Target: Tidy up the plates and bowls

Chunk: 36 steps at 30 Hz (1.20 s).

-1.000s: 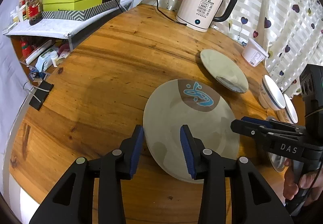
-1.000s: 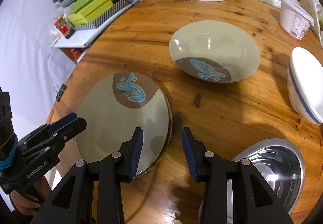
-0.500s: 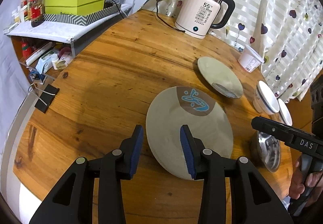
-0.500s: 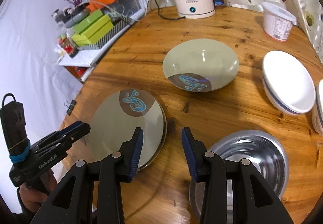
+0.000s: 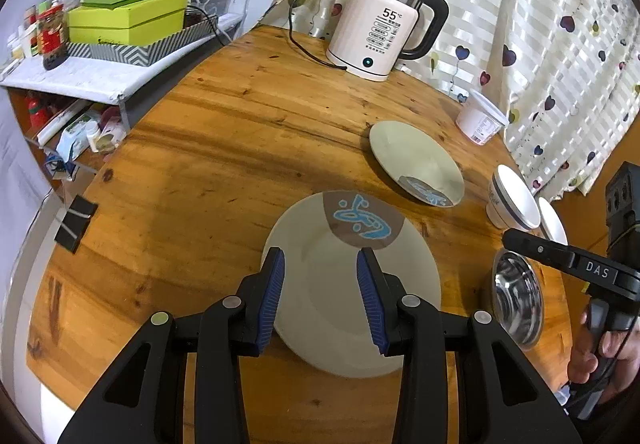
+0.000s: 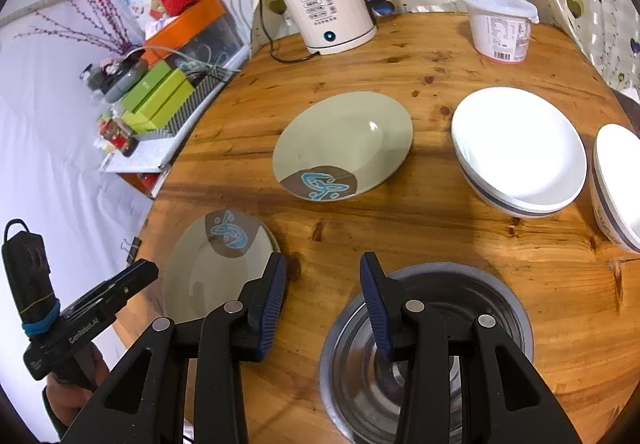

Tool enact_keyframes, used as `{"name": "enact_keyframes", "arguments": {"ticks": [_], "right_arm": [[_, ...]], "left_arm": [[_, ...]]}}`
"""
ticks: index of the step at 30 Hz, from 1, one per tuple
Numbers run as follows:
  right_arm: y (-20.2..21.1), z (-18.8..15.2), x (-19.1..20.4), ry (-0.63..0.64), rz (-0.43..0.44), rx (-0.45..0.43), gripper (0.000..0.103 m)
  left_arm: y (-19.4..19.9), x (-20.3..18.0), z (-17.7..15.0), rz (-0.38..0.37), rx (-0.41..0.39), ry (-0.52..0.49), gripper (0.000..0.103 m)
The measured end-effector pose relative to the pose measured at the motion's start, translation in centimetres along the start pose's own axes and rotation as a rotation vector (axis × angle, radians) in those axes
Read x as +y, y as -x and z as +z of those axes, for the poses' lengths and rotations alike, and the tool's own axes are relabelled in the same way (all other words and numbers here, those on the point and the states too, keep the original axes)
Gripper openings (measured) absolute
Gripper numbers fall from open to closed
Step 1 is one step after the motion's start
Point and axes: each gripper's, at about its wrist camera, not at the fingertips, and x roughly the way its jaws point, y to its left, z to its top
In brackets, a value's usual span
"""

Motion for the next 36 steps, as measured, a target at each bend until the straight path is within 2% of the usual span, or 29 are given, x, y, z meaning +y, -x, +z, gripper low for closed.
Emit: {"name": "enact_keyframes", "arguments": {"ticks": [19,36], "right_arm": [[-2.7,3.8,-2.8,-0.097,-0.008,0.013,0.037],[-6.1,6.3,-4.7,-0.167,-0.023,0.065,0.037]], "left_arm": [[-4.9,-3.0,5.5,-0.096,0.09,-0.074,0.039],[-11.6,-3.5,10.2,-0.171,0.216,-0.043,0.039]]}}
